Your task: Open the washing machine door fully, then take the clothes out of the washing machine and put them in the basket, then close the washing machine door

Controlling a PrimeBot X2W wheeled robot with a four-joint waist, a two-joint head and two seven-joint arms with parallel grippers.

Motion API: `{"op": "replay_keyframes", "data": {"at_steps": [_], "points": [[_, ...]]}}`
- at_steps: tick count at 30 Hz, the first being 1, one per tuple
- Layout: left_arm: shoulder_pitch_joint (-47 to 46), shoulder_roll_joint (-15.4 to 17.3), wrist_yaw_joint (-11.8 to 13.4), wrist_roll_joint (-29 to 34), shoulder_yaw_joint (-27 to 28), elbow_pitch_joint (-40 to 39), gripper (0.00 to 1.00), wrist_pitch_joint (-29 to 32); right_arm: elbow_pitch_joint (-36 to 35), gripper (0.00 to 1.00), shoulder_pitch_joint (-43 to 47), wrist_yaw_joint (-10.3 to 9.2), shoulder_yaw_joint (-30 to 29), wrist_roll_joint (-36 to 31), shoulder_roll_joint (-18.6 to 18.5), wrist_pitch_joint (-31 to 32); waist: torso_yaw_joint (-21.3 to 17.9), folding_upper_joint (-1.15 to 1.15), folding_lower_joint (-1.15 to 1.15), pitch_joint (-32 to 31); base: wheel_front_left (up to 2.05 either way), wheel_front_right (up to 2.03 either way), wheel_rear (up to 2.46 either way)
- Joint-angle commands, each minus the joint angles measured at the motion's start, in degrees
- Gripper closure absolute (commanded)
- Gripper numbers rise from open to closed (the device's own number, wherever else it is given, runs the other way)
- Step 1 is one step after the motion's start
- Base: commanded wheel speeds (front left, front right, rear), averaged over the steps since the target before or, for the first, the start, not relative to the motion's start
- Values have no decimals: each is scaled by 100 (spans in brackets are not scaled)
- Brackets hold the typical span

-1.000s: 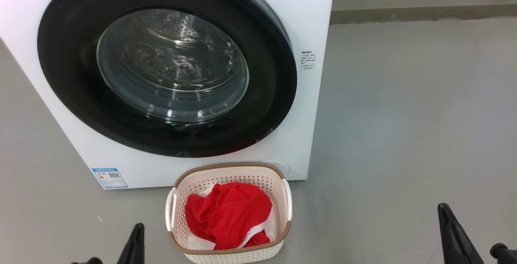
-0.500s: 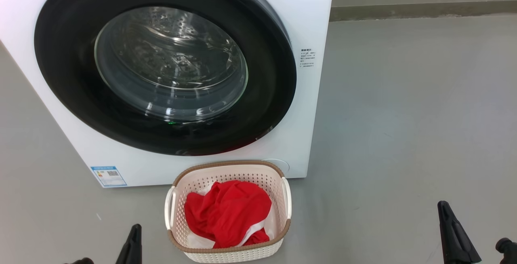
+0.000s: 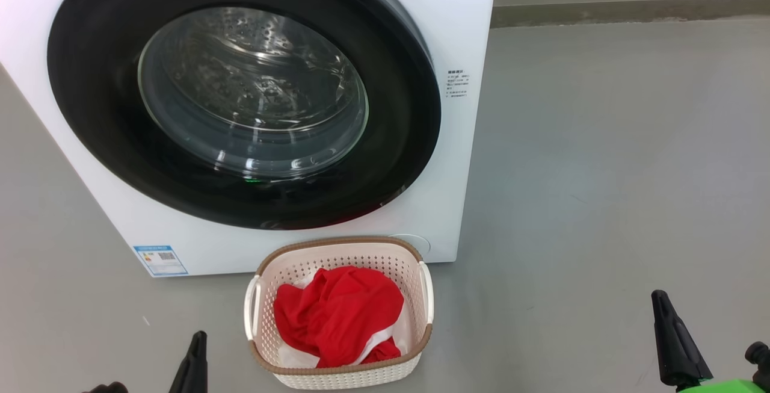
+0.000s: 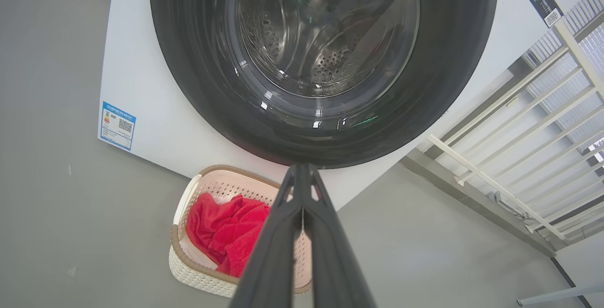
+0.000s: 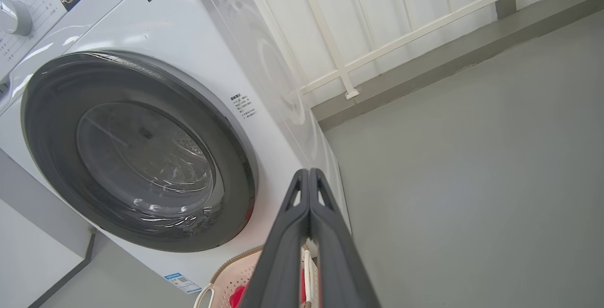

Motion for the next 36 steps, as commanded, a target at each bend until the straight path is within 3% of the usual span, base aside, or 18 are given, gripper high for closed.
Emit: {"op": "replay_keyframes", "data": {"at_steps": [1, 36], "points": [[-282, 52, -14, -159, 111, -158, 100, 30, -100, 100, -271, -6, 42, 173, -117, 27, -1, 0, -1, 4, 0, 0, 0], [-491, 61, -28, -2267, 270, -180, 100, 608, 310, 100, -821, -13, 117, 2465, -182, 609, -30, 0, -1, 106, 0, 0, 0]]}}
